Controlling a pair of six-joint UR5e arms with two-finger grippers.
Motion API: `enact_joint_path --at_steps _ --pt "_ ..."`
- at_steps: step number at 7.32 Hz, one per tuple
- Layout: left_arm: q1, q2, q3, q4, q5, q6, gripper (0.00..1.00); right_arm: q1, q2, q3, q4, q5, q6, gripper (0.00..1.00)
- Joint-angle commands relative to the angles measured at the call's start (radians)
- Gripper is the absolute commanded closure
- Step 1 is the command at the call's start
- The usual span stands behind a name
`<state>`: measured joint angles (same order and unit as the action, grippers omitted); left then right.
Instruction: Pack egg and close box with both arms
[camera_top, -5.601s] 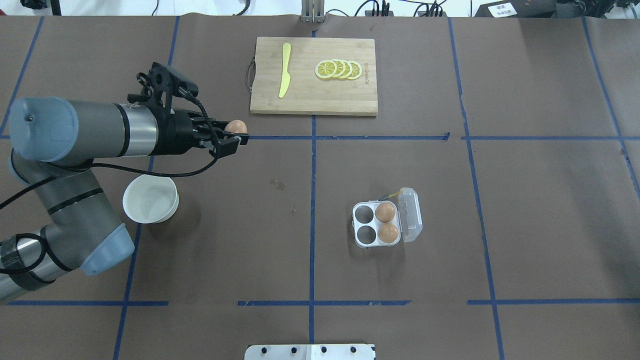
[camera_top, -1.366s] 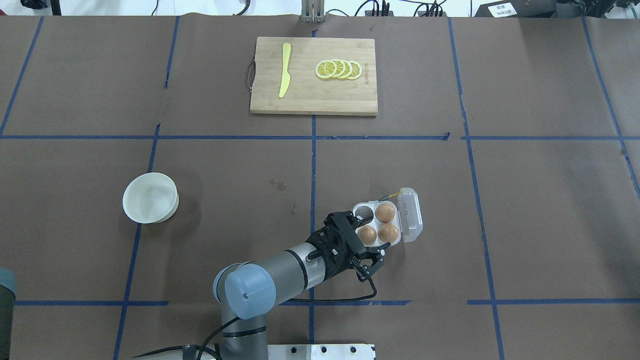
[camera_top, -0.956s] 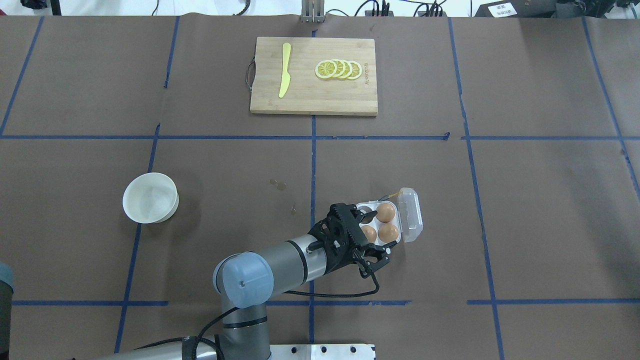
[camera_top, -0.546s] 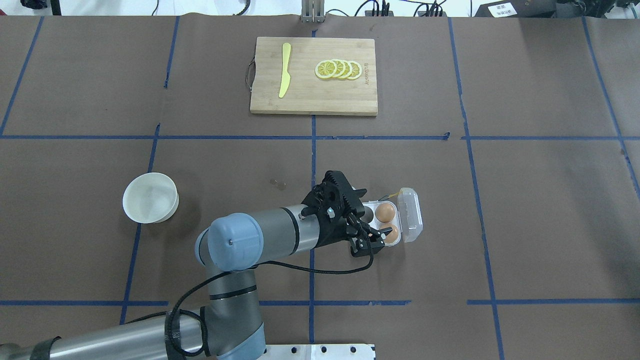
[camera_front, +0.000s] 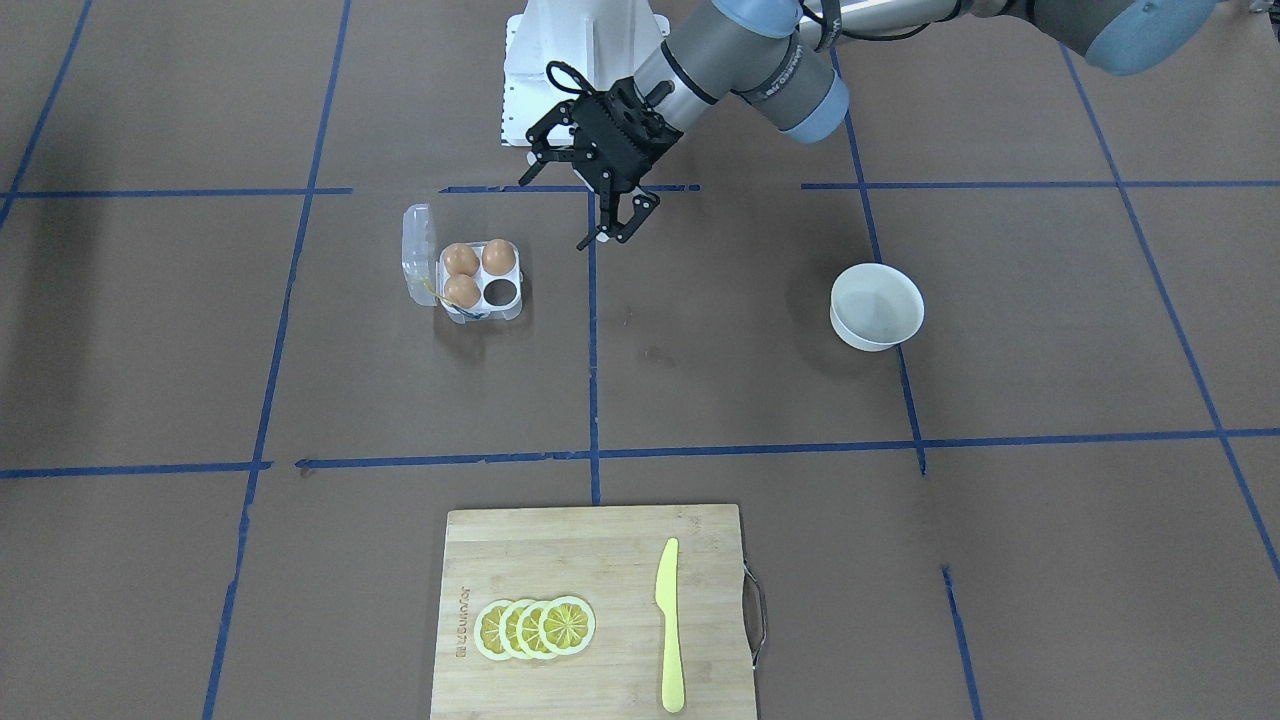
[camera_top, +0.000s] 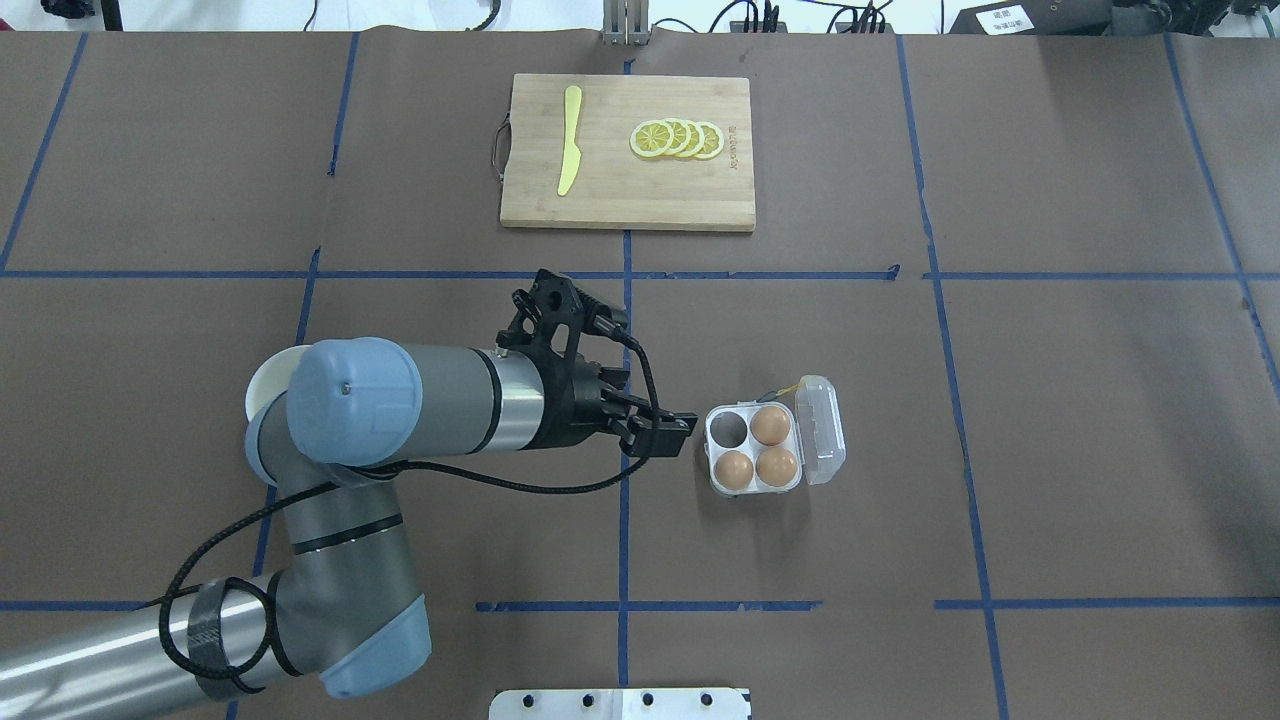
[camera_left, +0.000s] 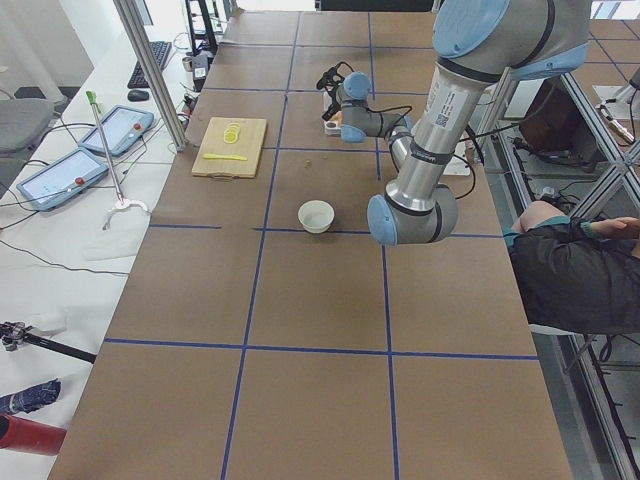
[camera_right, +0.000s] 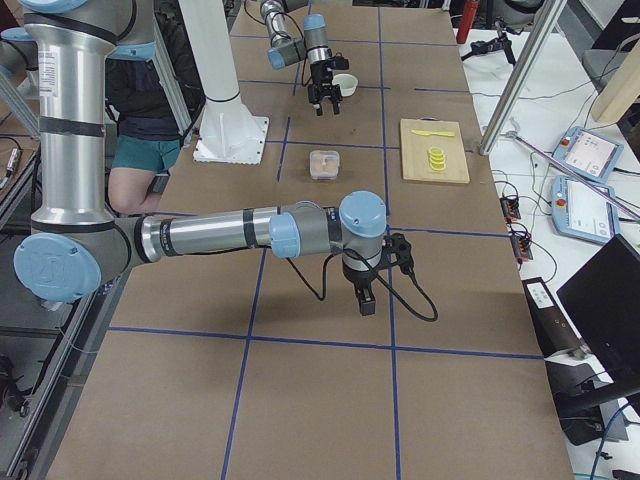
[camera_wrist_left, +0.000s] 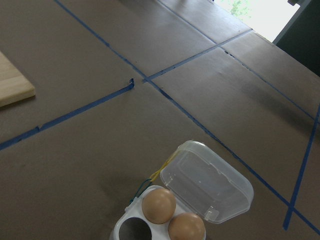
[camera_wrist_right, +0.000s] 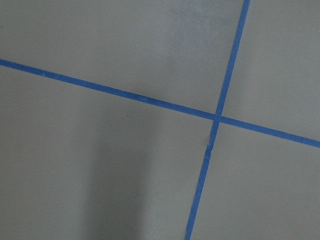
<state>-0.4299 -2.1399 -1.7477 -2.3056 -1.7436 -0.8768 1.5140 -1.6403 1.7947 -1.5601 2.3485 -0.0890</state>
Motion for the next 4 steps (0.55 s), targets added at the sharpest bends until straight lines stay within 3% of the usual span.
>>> enact_joint_path --at_steps 1,3,4 --pt "-0.164 0.025 -0.161 0.394 -0.089 -0.030 0.00 0.000 0.005 0.000 0.000 0.000 0.000 0.00" --pt "-0.303 0.026 -0.275 0.695 -0.149 0.121 0.00 0.000 0.005 0.000 0.000 -0.002 0.002 0.00" --pt "-0.391 0.052 -0.274 0.804 -0.193 0.151 0.00 0.000 0.008 0.000 0.000 -0.002 0.018 0.00"
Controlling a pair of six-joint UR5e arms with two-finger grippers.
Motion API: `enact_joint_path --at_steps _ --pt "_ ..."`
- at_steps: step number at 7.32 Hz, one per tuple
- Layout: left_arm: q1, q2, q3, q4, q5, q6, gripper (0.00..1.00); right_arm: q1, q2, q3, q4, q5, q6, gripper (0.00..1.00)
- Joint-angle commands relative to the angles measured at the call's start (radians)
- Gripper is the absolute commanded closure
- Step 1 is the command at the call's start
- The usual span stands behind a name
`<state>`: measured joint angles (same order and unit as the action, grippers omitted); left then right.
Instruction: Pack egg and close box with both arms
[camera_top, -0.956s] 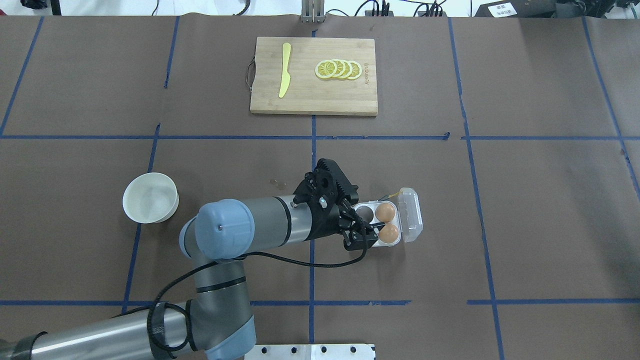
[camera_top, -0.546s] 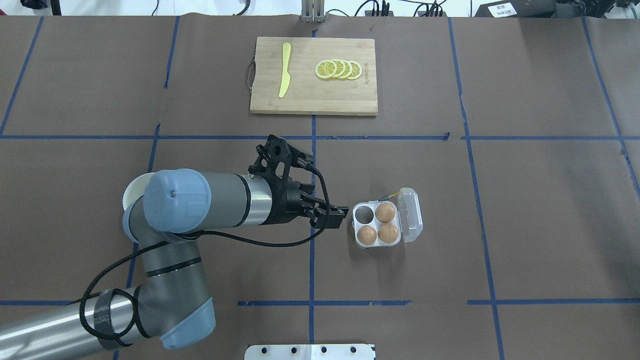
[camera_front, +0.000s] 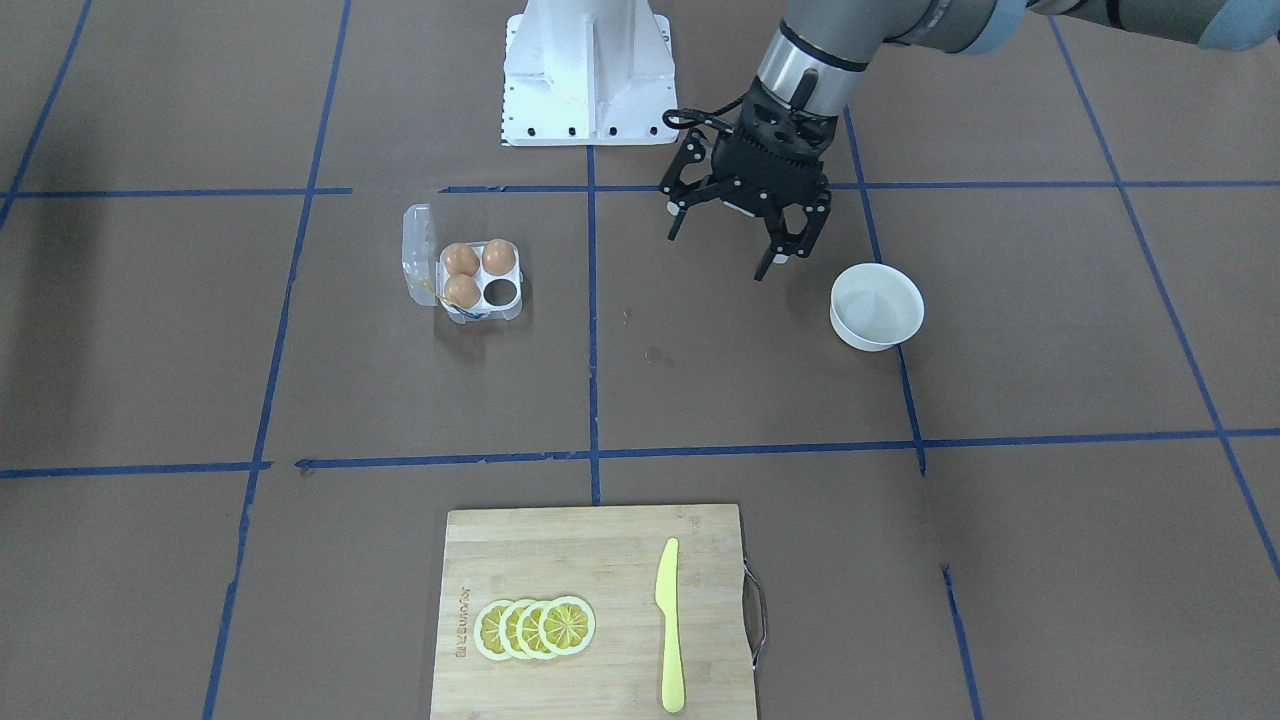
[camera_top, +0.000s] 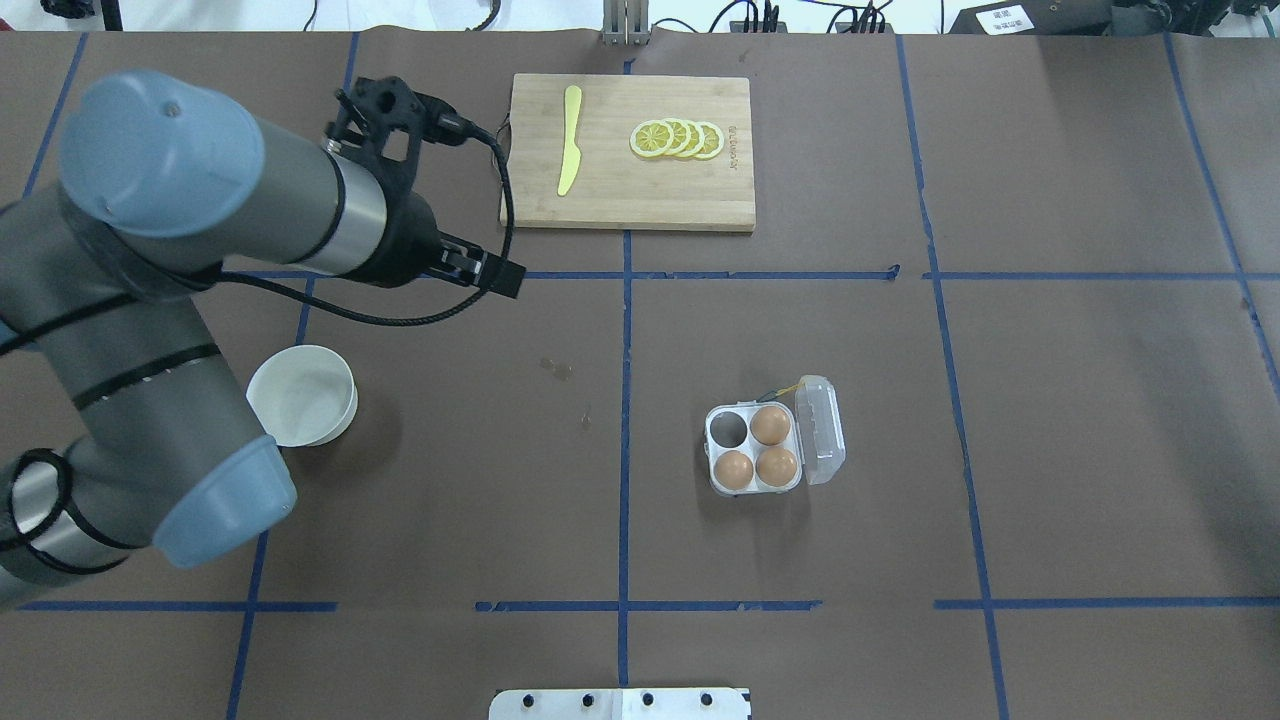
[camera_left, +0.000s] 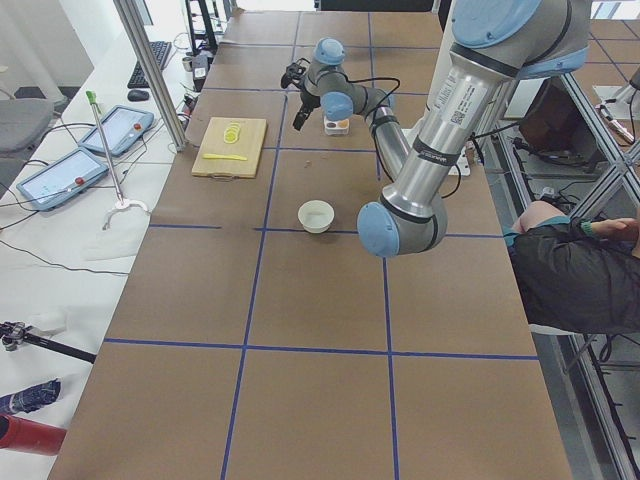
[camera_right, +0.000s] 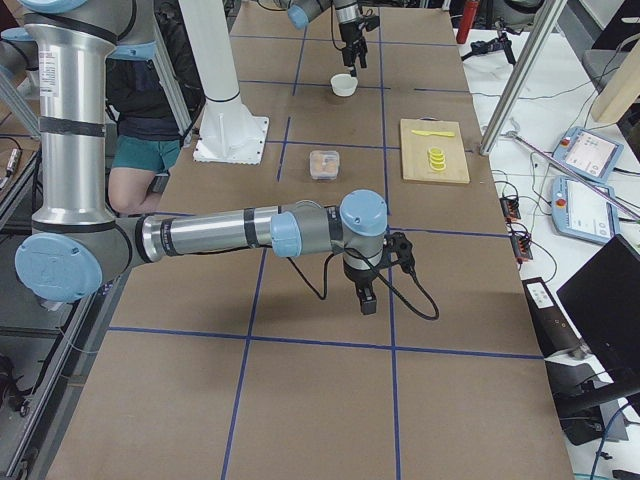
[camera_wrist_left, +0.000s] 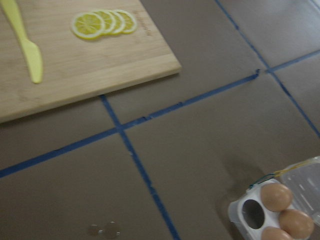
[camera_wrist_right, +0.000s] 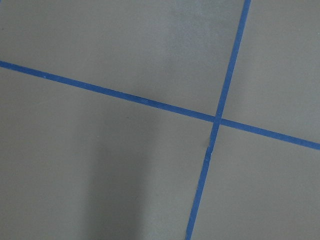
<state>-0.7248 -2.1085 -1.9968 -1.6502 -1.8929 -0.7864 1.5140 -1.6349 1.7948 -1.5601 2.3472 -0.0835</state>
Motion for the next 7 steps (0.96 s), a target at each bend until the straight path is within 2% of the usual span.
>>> enact_joint_path --at_steps 1,2,3,4,6,7 --pt "-0.152 0.075 -0.022 0.215 -0.058 0.062 0.00 0.000 0.003 0.003 0.000 0.001 0.025 0.00" --pt "-0.181 0.141 -0.007 0.262 -0.077 0.062 0.00 0.000 0.004 0.003 0.000 0.001 0.025 0.00" --pt "-0.261 0.206 0.050 0.254 -0.113 0.065 0.00 0.000 0.004 0.005 0.000 0.003 0.027 0.00" --pt "-0.389 0.222 0.081 0.257 -0.124 0.188 0.00 0.000 0.004 0.006 0.000 0.003 0.028 0.00" --pt "-0.569 0.293 0.191 0.253 -0.320 0.517 0.00 0.000 0.006 0.011 0.000 0.003 0.030 0.00" --pt "-0.659 0.353 0.202 0.251 -0.330 0.621 0.00 0.000 0.006 0.014 0.002 0.004 0.044 0.00"
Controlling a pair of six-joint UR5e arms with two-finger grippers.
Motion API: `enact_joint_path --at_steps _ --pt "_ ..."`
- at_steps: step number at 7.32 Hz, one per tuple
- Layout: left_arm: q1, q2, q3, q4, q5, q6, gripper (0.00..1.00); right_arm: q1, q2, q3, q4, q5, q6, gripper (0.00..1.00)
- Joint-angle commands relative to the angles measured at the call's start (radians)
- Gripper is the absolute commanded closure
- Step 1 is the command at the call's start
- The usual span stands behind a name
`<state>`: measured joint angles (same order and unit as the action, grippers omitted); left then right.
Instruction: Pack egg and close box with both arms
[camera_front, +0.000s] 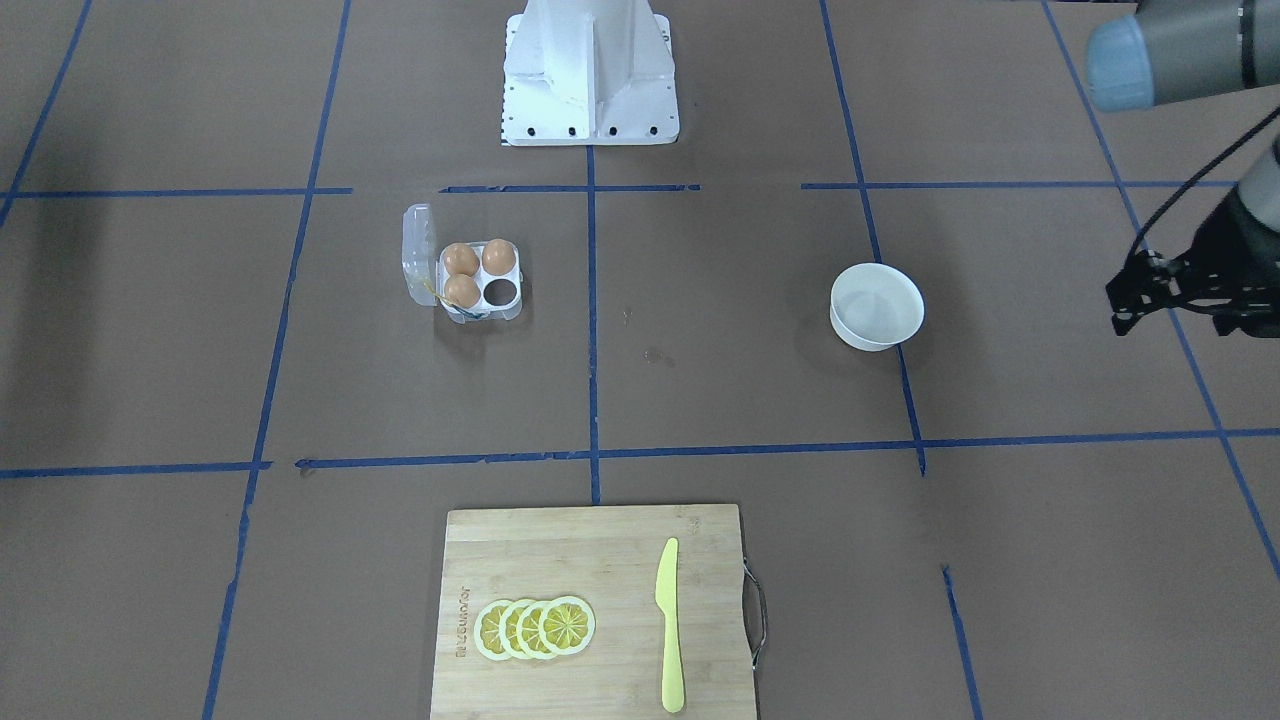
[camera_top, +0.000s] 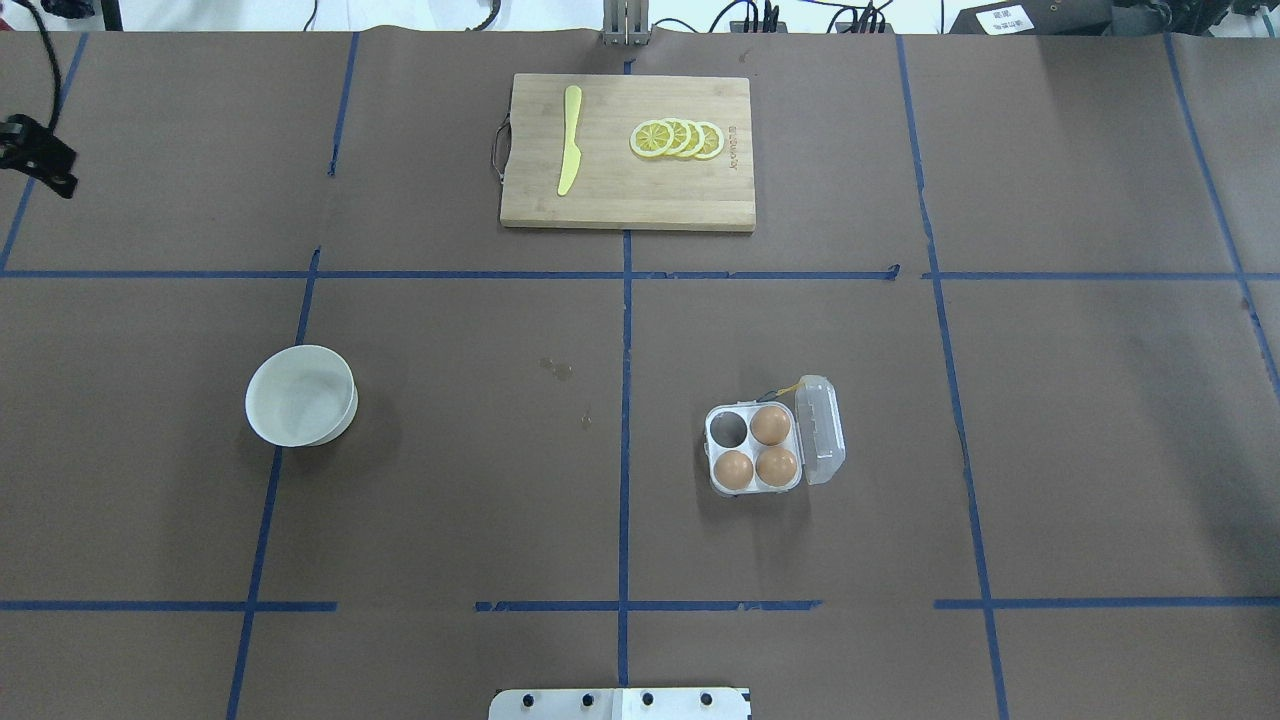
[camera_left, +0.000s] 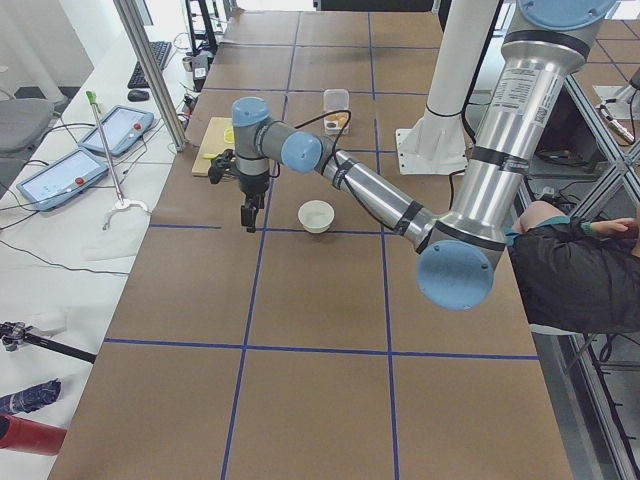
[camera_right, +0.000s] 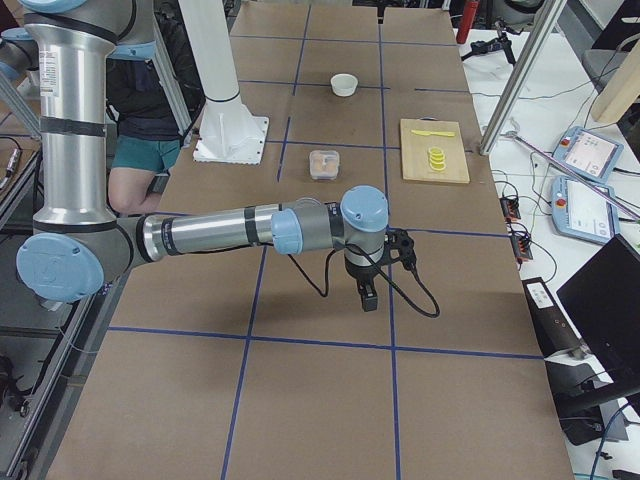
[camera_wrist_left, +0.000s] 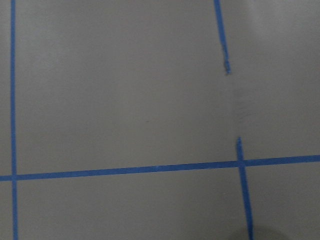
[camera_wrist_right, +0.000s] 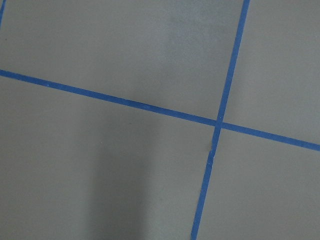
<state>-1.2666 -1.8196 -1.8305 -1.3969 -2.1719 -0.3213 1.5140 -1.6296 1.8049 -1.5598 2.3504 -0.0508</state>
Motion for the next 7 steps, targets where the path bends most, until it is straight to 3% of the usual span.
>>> enact_joint_path --at_steps 1,3,5,6,7 --pt "-0.193 0.116 0.043 -0.004 -0.057 0.184 0.00 -0.006 0.004 0.013 0.003 0.009 0.044 0.00" --pt "-0.330 0.242 0.068 -0.074 -0.115 0.319 0.00 -0.079 0.004 0.077 0.004 0.035 0.162 0.00" --pt "-0.346 0.246 0.100 -0.070 -0.144 0.320 0.00 -0.211 0.002 0.157 0.004 0.041 0.331 0.00" --pt "-0.346 0.252 0.099 -0.074 -0.141 0.332 0.00 -0.335 0.002 0.224 0.010 0.030 0.496 0.00" --pt "-0.346 0.275 0.082 -0.080 -0.138 0.381 0.00 -0.426 0.001 0.237 0.130 0.026 0.652 0.00"
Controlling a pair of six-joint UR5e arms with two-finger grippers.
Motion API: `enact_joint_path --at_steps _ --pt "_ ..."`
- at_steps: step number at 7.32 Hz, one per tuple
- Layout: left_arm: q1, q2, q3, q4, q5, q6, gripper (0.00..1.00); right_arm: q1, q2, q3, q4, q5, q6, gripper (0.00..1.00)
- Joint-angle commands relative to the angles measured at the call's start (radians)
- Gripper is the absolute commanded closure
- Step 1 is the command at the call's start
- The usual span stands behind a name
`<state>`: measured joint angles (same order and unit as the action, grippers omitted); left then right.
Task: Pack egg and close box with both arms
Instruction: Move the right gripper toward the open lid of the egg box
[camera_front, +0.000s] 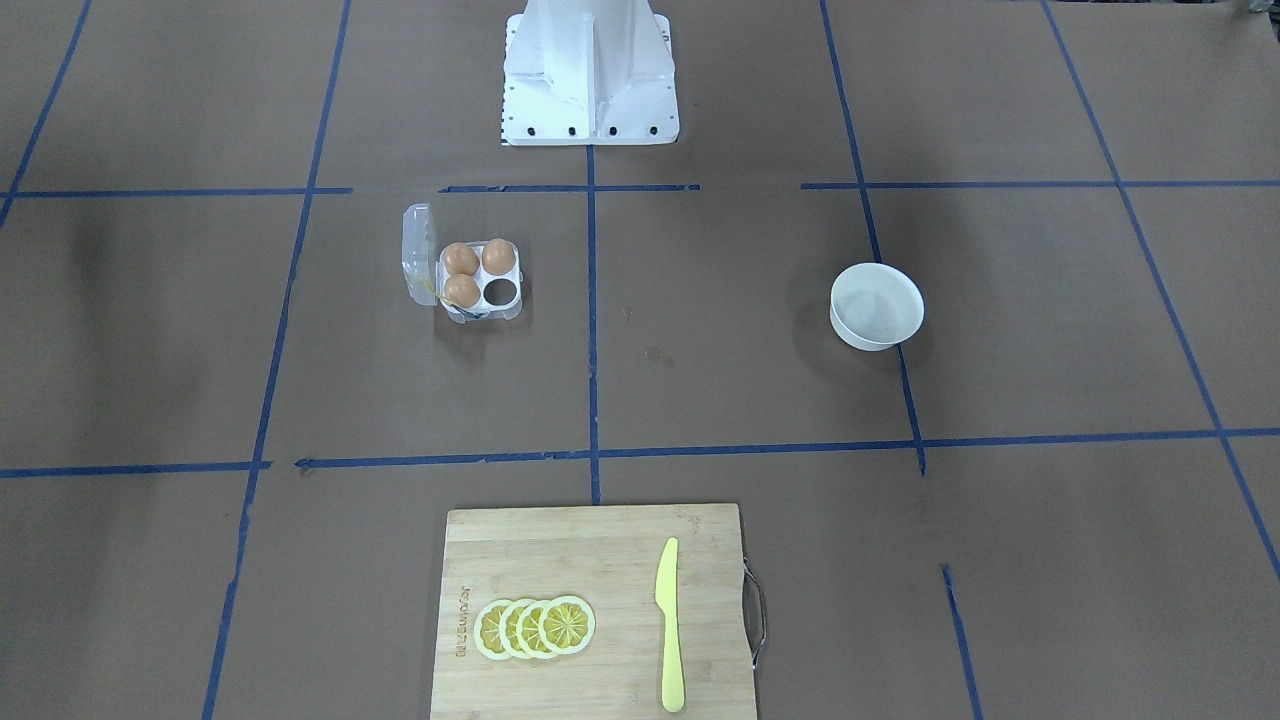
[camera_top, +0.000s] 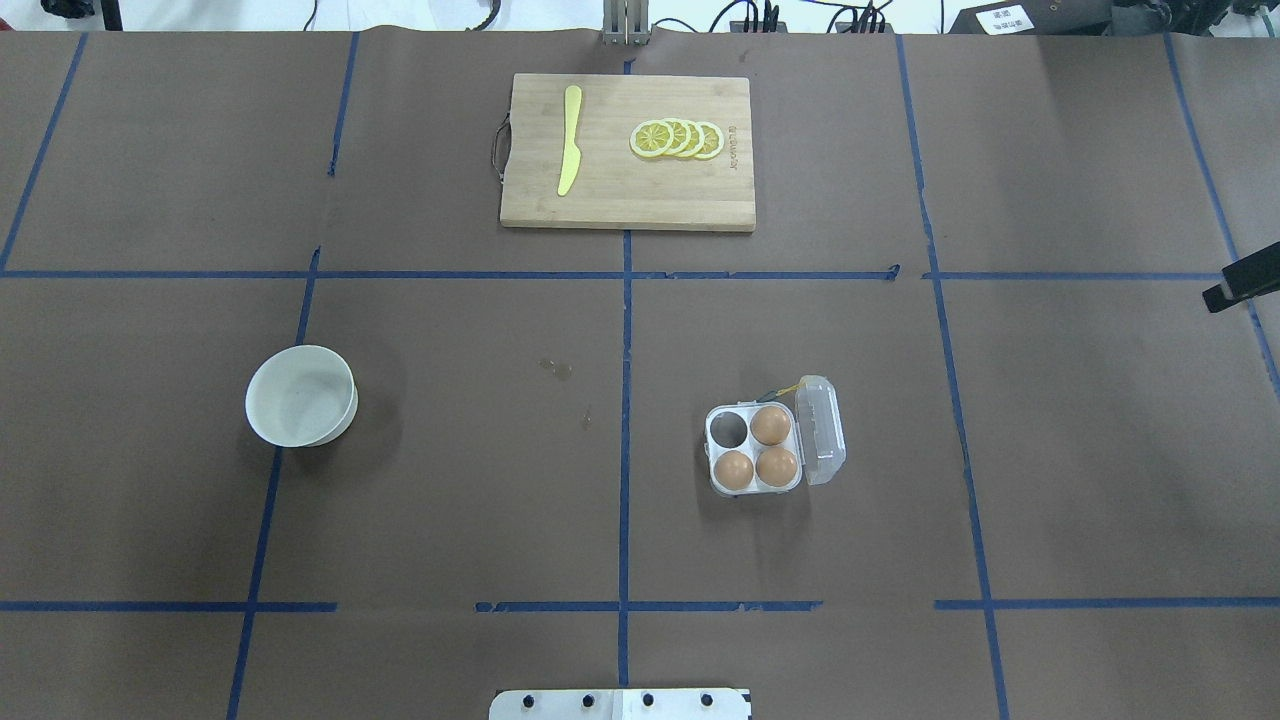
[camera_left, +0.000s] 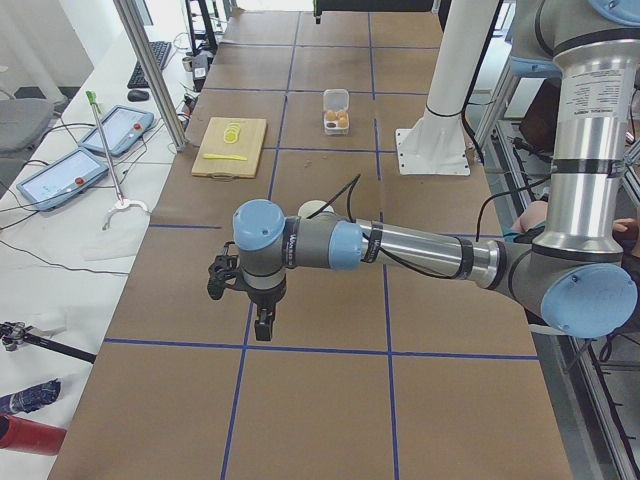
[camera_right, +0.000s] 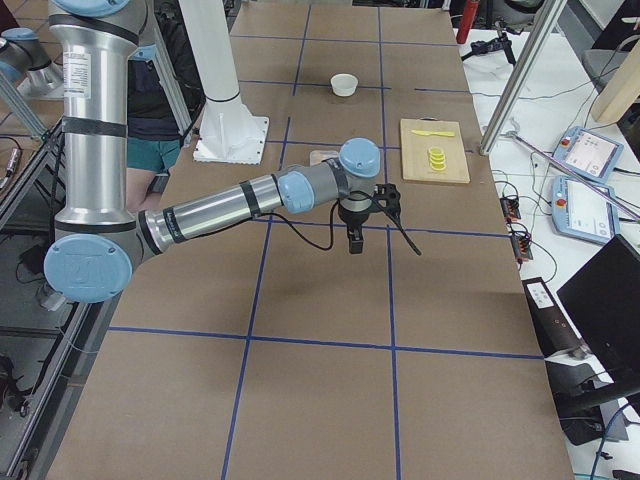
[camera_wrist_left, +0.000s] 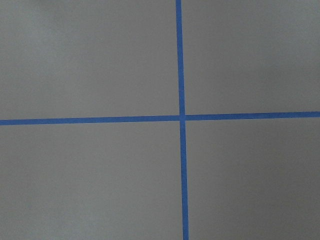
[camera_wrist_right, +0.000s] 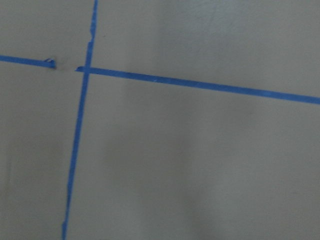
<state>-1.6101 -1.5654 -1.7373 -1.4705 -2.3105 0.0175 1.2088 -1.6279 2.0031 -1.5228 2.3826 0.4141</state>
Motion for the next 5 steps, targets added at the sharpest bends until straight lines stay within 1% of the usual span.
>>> enact_joint_path --at_steps 1,2,3,4,5 --pt "-0.002 0.024 -0.007 -0.007 0.008 0.155 0.00 -0.183 -0.012 0.036 0.216 -0.011 0.295 0.00" --pt "-0.002 0.024 -0.001 -0.005 0.010 0.195 0.00 -0.263 -0.010 0.036 0.281 -0.043 0.384 0.00" --pt "-0.002 0.022 0.004 -0.005 0.008 0.196 0.00 -0.326 -0.009 0.036 0.340 -0.081 0.453 0.00" --pt "-0.002 0.022 0.004 -0.005 0.008 0.196 0.00 -0.416 0.005 0.037 0.377 -0.151 0.565 0.00" --pt "-0.001 0.022 0.004 -0.005 0.008 0.196 0.00 -0.508 0.051 0.034 0.383 -0.251 0.657 0.00"
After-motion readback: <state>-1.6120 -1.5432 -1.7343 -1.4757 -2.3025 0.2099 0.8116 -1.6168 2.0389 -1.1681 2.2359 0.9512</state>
